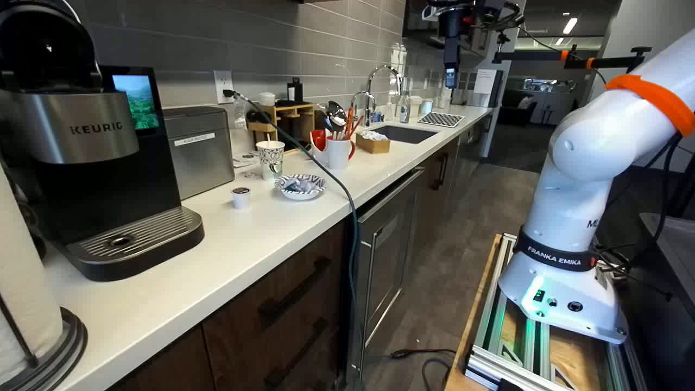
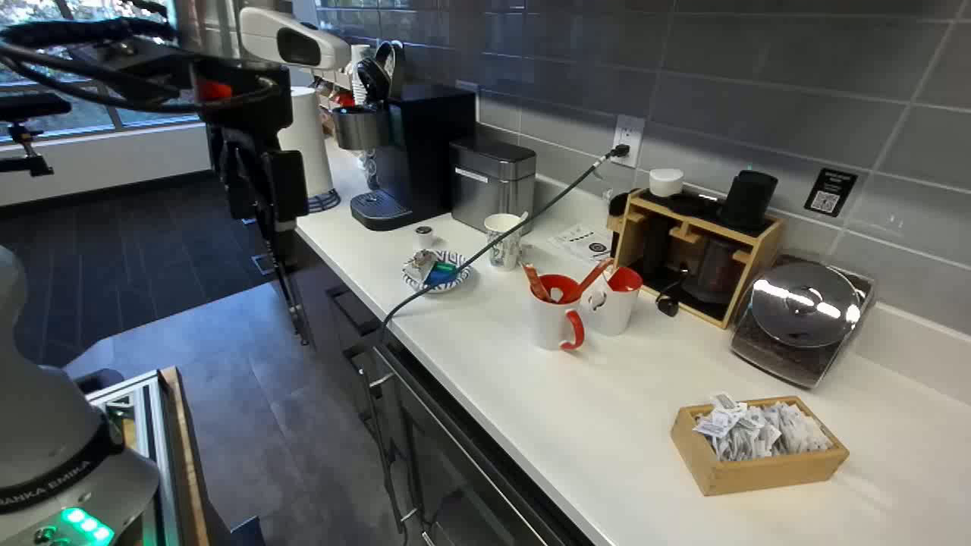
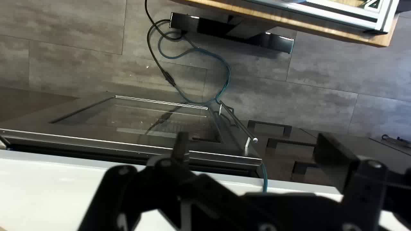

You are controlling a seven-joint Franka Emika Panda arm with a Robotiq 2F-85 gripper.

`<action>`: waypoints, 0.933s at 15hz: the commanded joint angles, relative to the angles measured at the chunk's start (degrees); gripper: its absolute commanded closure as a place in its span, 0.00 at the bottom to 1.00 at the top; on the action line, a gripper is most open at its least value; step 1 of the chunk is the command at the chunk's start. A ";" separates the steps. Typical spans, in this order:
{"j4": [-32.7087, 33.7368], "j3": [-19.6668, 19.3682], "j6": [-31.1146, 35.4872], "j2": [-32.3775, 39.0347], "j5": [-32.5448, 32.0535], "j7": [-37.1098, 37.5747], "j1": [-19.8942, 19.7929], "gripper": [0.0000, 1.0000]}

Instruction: Put the white straw in the mug at the front.

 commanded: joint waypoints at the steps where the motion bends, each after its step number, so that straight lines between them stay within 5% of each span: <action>1: 0.14 -0.12 -0.15 0.03 -0.05 0.09 0.20 0.00; 8: -0.29 0.62 0.36 -0.44 0.83 1.35 0.43 0.00; 12: -3.35 7.94 4.27 -4.13 11.80 12.71 3.14 0.00; 14: -5.61 13.28 11.26 -5.95 16.22 18.22 5.03 0.00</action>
